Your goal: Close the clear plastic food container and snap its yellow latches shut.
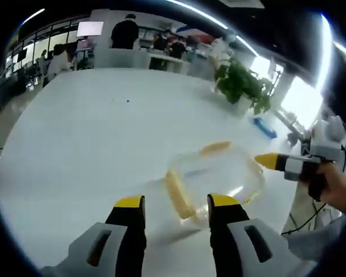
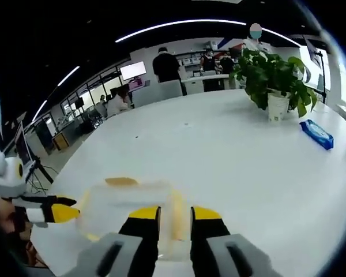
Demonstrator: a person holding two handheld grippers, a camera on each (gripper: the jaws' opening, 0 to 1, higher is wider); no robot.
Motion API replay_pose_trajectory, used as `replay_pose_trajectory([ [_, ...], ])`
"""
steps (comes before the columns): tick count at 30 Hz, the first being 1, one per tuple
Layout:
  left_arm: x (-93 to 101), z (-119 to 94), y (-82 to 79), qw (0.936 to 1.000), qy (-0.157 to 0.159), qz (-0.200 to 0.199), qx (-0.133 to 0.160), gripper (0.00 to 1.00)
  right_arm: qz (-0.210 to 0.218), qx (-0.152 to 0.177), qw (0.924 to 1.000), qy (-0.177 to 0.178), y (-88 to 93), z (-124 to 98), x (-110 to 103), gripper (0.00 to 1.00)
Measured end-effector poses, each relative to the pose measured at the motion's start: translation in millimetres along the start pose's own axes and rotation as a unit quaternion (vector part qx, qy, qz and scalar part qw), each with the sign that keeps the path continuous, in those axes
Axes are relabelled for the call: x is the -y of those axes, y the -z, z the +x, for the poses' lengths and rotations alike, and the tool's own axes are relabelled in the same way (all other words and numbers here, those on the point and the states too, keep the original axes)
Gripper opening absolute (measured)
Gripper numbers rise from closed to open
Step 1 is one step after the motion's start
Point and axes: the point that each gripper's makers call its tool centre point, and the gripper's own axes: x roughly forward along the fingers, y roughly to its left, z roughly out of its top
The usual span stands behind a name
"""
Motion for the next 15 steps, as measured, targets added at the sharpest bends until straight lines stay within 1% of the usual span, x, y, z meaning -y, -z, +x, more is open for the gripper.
replay_pose_trajectory([
  [2,1.1,0.8,-1.2,1.0000,0.006,-0.008,0.002,0.39,0.007,-0.002,0.9999,-0.014,1.0,0.9,-5.0,0.18],
  [3,5.8,1.5,-2.6,0.9995,0.022,-0.021,0.005,0.38,0.023,-0.003,0.9990,-0.039,1.0,1.9,-14.4,0.19],
  [5,11.2,3.0,-4.1,0.9981,0.040,-0.045,0.009,0.39,0.010,-0.003,0.9994,-0.034,-0.1,4.1,-13.5,0.22],
  [7,11.9,4.8,-2.0,0.9983,0.041,-0.041,0.003,0.37,-0.003,-0.013,0.9995,-0.029,3.3,5.8,-12.3,0.22],
  [10,13.5,7.6,1.9,0.9983,0.044,-0.037,-0.004,0.35,0.000,-0.020,0.9994,-0.029,6.4,6.6,-9.4,0.22],
  [11,14.5,8.4,3.6,0.9982,0.046,-0.039,-0.006,0.34,-0.002,-0.025,0.9993,-0.029,8.8,7.3,-8.6,0.22],
  [13,15.6,9.6,6.0,0.9979,0.048,-0.042,-0.011,0.32,0.003,-0.024,0.9992,-0.031,9.0,8.3,-6.9,0.23],
  [15,17.3,10.9,8.0,0.9974,0.051,-0.049,-0.016,0.30,0.013,-0.028,0.9988,-0.039,8.7,10.0,-8.3,0.24],
])
